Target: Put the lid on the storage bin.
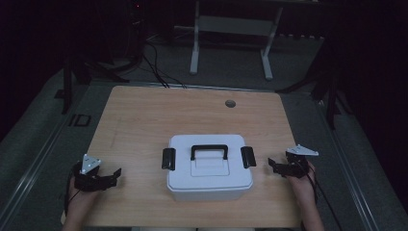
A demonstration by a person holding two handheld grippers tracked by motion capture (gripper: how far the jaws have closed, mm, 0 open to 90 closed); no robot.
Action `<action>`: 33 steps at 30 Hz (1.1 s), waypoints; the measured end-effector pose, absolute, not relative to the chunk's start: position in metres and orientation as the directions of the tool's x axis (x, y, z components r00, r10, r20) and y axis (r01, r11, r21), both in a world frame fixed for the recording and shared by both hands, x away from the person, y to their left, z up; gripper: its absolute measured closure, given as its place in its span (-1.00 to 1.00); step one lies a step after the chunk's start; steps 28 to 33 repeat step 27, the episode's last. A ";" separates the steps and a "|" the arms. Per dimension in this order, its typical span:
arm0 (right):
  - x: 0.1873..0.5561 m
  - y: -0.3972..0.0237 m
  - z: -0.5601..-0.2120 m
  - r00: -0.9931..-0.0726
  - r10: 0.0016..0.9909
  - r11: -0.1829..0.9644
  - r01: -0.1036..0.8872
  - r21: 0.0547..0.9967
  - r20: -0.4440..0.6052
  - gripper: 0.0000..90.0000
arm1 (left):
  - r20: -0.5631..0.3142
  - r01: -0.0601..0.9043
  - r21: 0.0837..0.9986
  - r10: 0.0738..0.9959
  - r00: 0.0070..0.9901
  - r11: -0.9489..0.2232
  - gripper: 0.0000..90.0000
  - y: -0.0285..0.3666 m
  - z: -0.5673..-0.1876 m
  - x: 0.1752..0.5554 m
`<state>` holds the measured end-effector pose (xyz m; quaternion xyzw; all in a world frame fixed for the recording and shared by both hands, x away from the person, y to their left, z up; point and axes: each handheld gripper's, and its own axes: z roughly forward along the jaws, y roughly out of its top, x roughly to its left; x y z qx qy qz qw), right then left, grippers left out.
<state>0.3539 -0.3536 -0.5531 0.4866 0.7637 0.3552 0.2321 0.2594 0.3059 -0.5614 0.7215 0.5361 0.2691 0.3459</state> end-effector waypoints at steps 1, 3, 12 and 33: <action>0.354 -0.354 -0.553 -0.415 0.910 0.273 0.577 0.770 -0.011 -0.70 | 0.030 0.585 0.788 0.961 0.274 -0.192 -0.83 0.305 -0.561 0.259; 0.353 -0.354 -0.554 -0.403 0.915 0.269 0.578 0.770 -0.017 -0.71 | 0.047 0.582 0.788 0.962 0.270 -0.202 -0.83 0.303 -0.561 0.259; 0.347 -0.355 -0.553 -0.347 0.938 0.221 0.576 0.787 -0.009 -0.71 | 0.049 0.565 0.807 0.974 0.223 -0.170 -0.83 0.305 -0.561 0.257; 0.349 -0.353 -0.553 -0.345 0.939 0.228 0.581 0.781 -0.017 -0.71 | 0.054 0.561 0.810 0.975 0.215 -0.169 -0.83 0.306 -0.560 0.256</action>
